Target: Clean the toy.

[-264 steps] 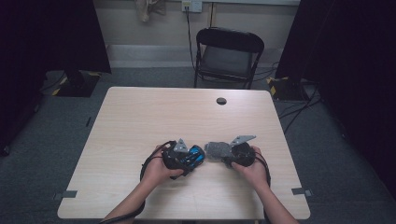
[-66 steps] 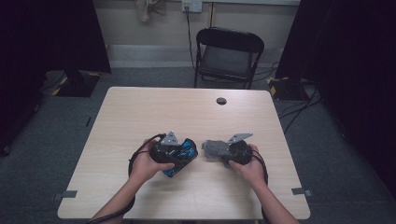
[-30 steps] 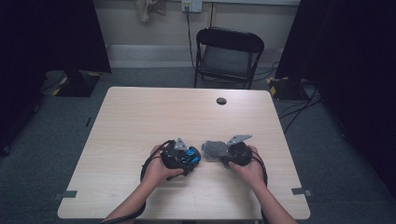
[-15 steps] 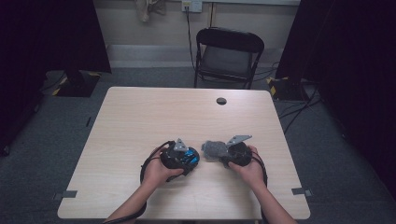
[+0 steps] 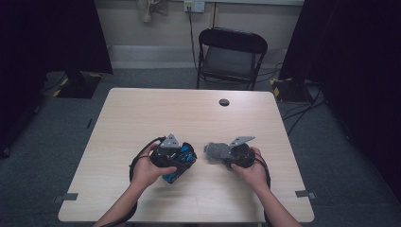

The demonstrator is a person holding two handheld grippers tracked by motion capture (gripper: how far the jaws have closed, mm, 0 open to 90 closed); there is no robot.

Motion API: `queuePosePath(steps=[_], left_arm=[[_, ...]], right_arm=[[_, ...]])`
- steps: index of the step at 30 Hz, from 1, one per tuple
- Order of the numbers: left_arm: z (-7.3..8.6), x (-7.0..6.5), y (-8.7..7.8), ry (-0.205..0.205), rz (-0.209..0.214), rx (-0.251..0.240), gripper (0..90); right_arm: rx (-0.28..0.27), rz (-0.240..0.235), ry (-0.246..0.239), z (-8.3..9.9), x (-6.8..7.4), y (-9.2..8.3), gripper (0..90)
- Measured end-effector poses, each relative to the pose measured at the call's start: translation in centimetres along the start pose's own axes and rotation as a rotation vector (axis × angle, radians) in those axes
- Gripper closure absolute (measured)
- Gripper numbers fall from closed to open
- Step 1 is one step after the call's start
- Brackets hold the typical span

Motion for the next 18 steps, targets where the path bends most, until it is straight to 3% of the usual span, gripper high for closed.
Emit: queuePosePath(steps=[10,14,18], left_arm=[[-1.7,0.9,-1.3,-0.02,0.003,-0.081,25.5],[-2.3,1.2,-1.6,-0.012,-0.005,-0.077,25.5],[-2.8,1.4,-1.4,-0.005,-0.003,-0.068,25.5]], right_arm=[[-0.007,0.006,-0.004,-0.4,0.0,-0.5,70.1],[-0.04,-0.002,0.004,-1.1,-0.2,-1.3,70.7],[-0.094,-0.009,-0.014,-3.1,0.1,-3.1,71.3]])
Point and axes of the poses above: each handheld gripper's, and its own axes: y roughly forward along the jaws, z roughly out of its underside, x roughly to its left, the point moved 3 cm from there along y, roughly forward along the jaws, and after that the axes turned 5 degrees about y, right-handed, at the moved point
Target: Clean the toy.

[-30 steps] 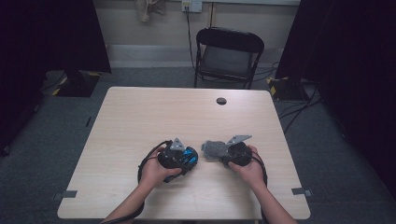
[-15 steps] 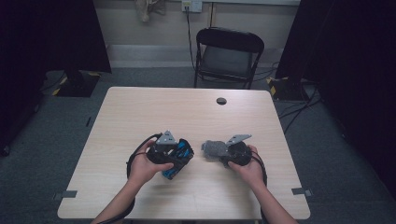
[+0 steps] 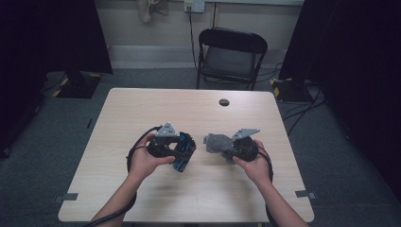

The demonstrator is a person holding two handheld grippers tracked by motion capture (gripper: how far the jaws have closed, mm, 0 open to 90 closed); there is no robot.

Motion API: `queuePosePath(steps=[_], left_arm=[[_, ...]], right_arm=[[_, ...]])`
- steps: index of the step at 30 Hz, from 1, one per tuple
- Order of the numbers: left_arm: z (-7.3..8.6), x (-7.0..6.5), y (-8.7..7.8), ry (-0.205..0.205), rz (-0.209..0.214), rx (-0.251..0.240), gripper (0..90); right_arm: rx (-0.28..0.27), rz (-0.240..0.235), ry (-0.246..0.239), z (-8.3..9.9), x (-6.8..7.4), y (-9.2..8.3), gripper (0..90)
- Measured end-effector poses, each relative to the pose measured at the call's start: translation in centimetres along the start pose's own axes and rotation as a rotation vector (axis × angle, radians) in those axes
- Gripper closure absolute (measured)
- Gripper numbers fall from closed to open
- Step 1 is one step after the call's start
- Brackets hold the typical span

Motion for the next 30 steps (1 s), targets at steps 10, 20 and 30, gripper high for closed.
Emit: queuePosePath(steps=[10,20,30], left_arm=[[-0.9,-1.2,1.7,0.027,0.052,0.042,25.4],[-1.7,-0.4,1.8,0.02,0.019,0.042,25.4],[-1.8,0.3,1.6,0.016,-0.016,0.053,25.4]], right_arm=[[-0.058,0.009,-0.097,-5.6,1.9,-1.6,71.2],[-0.026,-0.042,-0.206,-5.6,4.3,-0.7,71.2],[-0.038,-0.11,-0.232,-4.7,5.3,-1.2,71.2]])
Point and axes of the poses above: each handheld gripper's, and its own axes: y roughly forward along the jaws, z roughly out of its underside, x roughly to its left, the point moved 3 cm from there along y, roughly forward along the jaws, and after that the axes turned 5 degrees about y, right-handed, at the moved point
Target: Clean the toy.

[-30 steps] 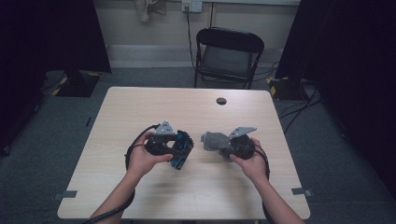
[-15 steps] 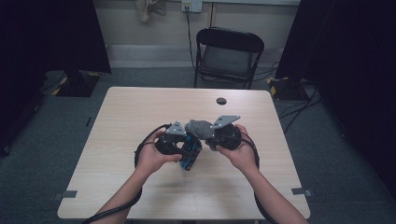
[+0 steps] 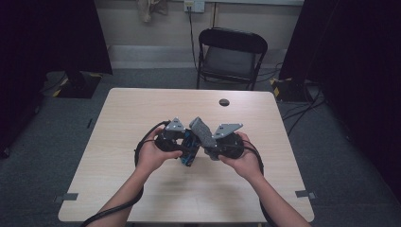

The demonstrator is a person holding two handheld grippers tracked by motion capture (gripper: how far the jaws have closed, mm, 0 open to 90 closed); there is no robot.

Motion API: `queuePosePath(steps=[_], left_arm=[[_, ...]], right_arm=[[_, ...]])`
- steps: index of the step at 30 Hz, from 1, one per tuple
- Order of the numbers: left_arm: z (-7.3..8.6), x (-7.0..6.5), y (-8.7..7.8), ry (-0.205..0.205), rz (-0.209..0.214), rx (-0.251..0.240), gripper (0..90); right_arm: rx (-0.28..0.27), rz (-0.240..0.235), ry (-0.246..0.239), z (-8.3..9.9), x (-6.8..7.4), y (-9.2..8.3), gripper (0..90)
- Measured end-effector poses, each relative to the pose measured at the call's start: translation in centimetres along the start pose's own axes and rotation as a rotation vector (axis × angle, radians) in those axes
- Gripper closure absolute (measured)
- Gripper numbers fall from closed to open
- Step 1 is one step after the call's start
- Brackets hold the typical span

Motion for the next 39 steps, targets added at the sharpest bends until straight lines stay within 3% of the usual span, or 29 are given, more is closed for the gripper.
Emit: queuePosePath(steps=[8,16,21,24,26,30,39], left_arm=[[0.1,0.1,-0.3,-0.008,0.003,-0.002,25.4],[-0.6,-1.0,-0.8,0.015,0.039,-0.026,25.4],[-1.0,-1.9,-0.3,0.022,0.075,-0.03,25.4],[-1.2,-2.3,0.2,0.024,0.093,-0.026,25.4],[-1.2,-2.3,0.3,0.024,0.091,-0.021,25.4],[-1.0,-1.7,0.4,0.014,0.072,-0.007,25.4],[-0.7,-0.8,0.0,-0.011,0.048,-0.012,25.4]], right_arm=[[-0.019,-0.044,0.049,0.8,-0.2,-0.4,71.0],[-0.061,0.052,0.157,0.8,-3.1,-1.5,71.1],[-0.064,0.095,0.14,-1.0,-3.8,-1.7,71.0],[-0.056,0.08,0.108,-2.1,-3.4,-1.2,71.0],[-0.049,0.067,0.093,-2.3,-3.1,-1.0,71.0],[-0.02,0.035,0.013,-2.5,-1.8,-0.4,70.9],[-0.032,-0.002,0.014,-1.9,-1.6,-0.6,70.9]])
Point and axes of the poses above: each handheld gripper's, and its own axes: y roughly forward along the jaws, z roughly out of its underside, x roughly to its left, the point moved 3 cm from there along y, roughly forward along the jaws, and after that the axes turned 5 degrees about y, right-handed, at the moved point
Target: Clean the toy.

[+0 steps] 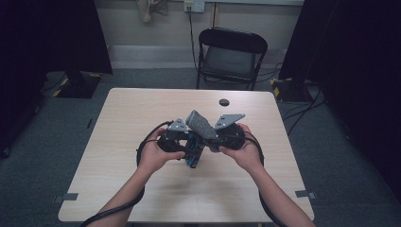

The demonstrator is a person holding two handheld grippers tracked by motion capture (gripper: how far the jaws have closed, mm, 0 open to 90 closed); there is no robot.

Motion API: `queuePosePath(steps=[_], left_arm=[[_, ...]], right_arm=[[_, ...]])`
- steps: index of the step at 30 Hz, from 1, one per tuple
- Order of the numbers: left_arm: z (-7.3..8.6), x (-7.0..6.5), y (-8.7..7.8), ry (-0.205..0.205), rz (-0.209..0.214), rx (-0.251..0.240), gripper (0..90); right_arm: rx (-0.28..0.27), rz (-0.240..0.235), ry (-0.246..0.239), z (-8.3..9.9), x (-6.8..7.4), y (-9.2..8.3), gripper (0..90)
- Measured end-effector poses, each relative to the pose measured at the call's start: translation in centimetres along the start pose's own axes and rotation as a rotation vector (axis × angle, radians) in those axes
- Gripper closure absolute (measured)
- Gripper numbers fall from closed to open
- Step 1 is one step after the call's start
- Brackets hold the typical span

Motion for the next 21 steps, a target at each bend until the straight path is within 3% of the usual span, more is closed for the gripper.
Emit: queuePosePath(steps=[13,21], left_arm=[[0.6,1.5,-0.7,-0.027,-0.063,0.014,25.4],[0.4,1.6,-0.9,-0.032,-0.065,0.01,25.4]], right_arm=[[-0.002,-0.065,-0.021,1.0,1.1,-0.2,70.9],[-0.008,-0.09,0.001,1.6,1.2,-0.6,70.8]])
Point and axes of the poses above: each handheld gripper's, and its own axes: y roughly forward along the jaws, z roughly out of its underside, x roughly to its left, the point moved 3 cm from there along y, roughly forward along the jaws, and after that the axes turned 5 degrees about y, right-handed, at the moved point
